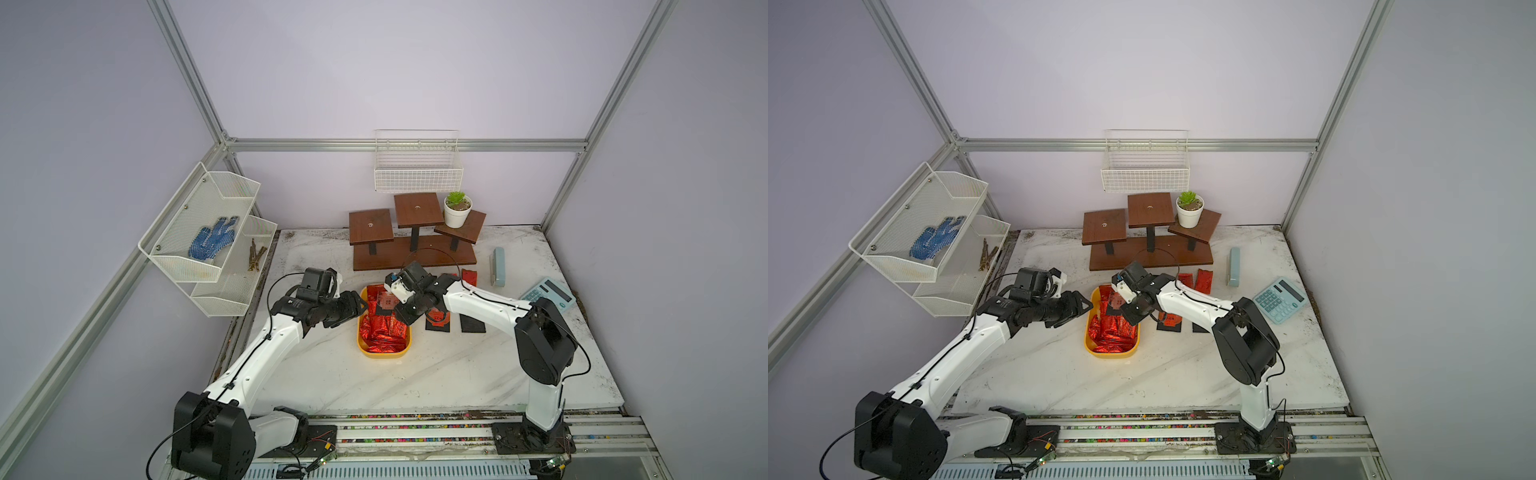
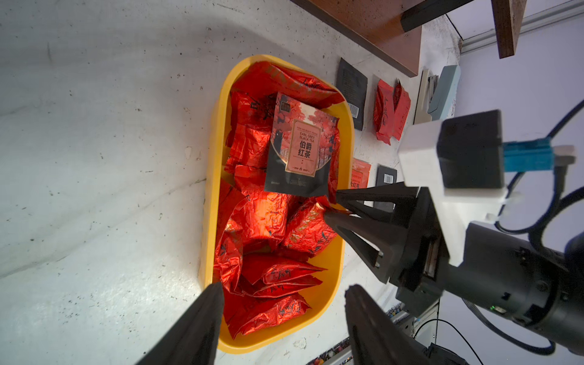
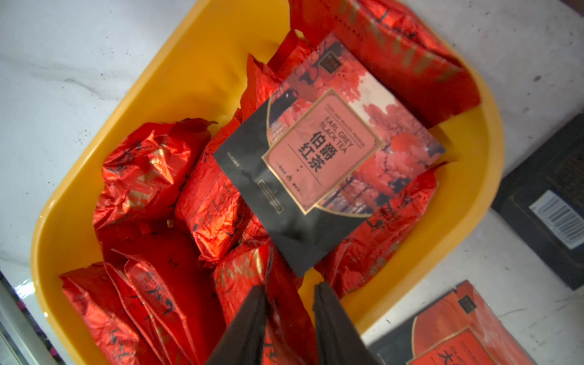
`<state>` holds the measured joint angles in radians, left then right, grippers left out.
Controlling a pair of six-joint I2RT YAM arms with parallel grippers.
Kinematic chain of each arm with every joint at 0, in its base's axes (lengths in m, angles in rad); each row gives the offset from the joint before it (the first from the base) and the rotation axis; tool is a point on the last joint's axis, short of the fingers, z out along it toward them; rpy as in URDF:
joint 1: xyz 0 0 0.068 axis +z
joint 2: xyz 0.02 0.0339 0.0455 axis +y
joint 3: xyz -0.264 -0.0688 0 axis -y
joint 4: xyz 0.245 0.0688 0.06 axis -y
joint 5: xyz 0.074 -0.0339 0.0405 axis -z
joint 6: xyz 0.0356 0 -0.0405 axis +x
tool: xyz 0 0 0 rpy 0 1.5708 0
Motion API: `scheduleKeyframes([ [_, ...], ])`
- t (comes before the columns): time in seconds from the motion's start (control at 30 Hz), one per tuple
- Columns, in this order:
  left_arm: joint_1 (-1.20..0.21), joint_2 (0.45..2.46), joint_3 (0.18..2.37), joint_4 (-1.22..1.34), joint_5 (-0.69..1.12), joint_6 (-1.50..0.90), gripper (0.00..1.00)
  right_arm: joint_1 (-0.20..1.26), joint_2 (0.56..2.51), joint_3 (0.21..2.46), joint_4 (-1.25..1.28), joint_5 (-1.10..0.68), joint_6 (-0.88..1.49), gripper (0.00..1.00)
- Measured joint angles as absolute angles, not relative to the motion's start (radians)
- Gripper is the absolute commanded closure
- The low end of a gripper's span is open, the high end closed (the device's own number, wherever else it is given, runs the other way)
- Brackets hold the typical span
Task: Take the tea bags out of the storage box
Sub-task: Pick up the tea bag from the storage box, then place the tea bag at the center of the board.
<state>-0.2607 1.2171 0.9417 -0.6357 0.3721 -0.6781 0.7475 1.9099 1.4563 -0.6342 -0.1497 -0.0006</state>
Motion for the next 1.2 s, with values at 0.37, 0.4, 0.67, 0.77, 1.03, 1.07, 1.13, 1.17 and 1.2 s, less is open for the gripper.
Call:
scheduleKeyframes([
  [0.37,-0.260,1.158,0.917,-0.628,0.396,-0.697,0.35,0.760,1.886,1.456,-0.636,-0.133,0.030,1.00],
  [0.4,-0.260,1.153,0.917,-0.628,0.398,-0.699,0.35,0.760,1.873,1.456,-0.636,-0.127,0.039,1.00],
  [0.67,-0.324,1.129,0.905,-0.621,0.386,-0.732,0.36,0.759,1.658,1.435,-0.610,-0.030,0.133,1.00],
  [0.77,-0.390,1.142,0.908,-0.614,0.368,-0.749,0.36,0.749,1.582,1.414,-0.592,0.022,0.170,1.00],
  [1.03,-0.528,1.222,0.934,-0.552,0.331,-0.796,0.36,0.572,1.396,1.209,-0.520,0.069,0.337,1.00],
  [1.07,-0.538,1.230,0.937,-0.542,0.327,-0.801,0.36,0.520,1.370,1.164,-0.501,0.065,0.365,1.00],
  [1.13,-0.554,1.242,0.943,-0.527,0.324,-0.805,0.36,0.435,1.327,1.083,-0.469,0.062,0.430,1.00],
  [1.17,-0.560,1.248,0.945,-0.521,0.322,-0.809,0.36,0.387,1.303,1.037,-0.452,0.067,0.461,1.00],
  [1.2,-0.564,1.251,0.946,-0.514,0.321,-0.810,0.36,0.356,1.284,1.003,-0.439,0.071,0.493,1.00],
])
